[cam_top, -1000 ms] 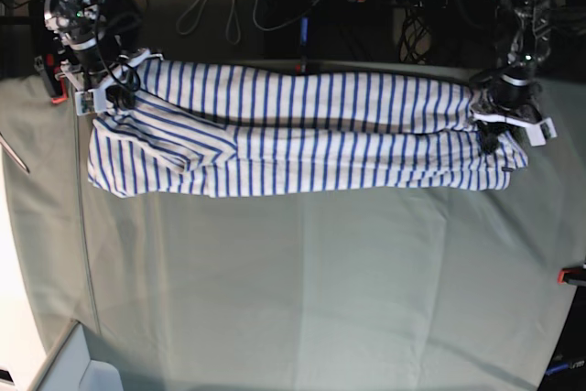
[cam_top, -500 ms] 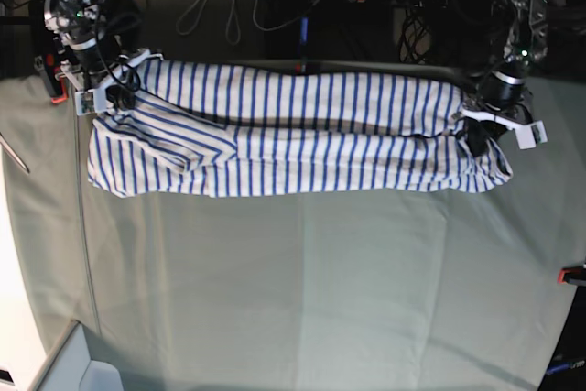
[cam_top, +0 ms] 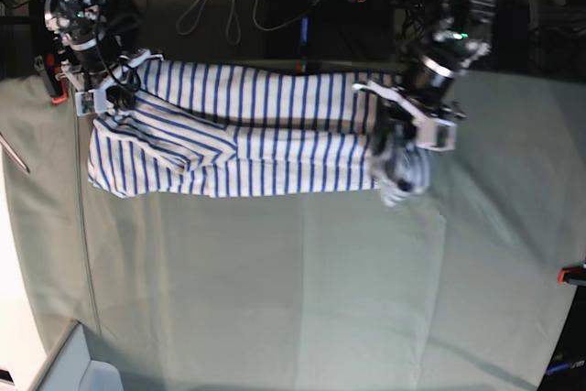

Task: Layout the t-shirt on the table in an organized manner, then fold the t-shirt properly
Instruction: 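Fold the strip end with the left gripper toward the right gripper, then press the folded end flat and open the left gripper, then raise the left gripper away from the folded shirt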

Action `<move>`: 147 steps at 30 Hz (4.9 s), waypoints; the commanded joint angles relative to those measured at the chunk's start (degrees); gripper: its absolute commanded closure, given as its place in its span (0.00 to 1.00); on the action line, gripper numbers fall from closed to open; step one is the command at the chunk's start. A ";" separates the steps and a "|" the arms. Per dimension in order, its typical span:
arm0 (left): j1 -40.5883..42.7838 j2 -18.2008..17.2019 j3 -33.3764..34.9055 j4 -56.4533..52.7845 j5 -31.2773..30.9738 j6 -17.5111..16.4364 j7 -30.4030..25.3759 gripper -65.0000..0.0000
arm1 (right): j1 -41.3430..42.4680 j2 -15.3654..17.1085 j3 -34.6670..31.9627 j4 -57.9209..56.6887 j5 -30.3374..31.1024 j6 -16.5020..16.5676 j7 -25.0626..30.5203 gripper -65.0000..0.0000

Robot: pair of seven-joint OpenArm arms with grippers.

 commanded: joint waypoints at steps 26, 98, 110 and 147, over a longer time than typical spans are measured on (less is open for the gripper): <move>-5.43 16.87 6.76 -7.10 24.15 -0.64 -2.17 1.00 | -0.04 -0.49 -0.03 0.59 0.35 0.82 0.22 1.00; -4.02 11.86 28.56 1.34 23.19 21.33 3.28 0.16 | -0.57 -0.57 -0.03 0.59 0.35 0.82 0.22 1.00; -6.22 8.08 26.62 2.48 -2.40 23.97 3.28 0.14 | -0.39 -0.57 -0.03 0.59 0.35 0.82 0.22 1.00; -2.96 -9.85 -10.91 9.25 -23.67 23.97 3.10 0.14 | 2.68 -0.40 3.40 12.01 0.44 0.82 -16.30 0.39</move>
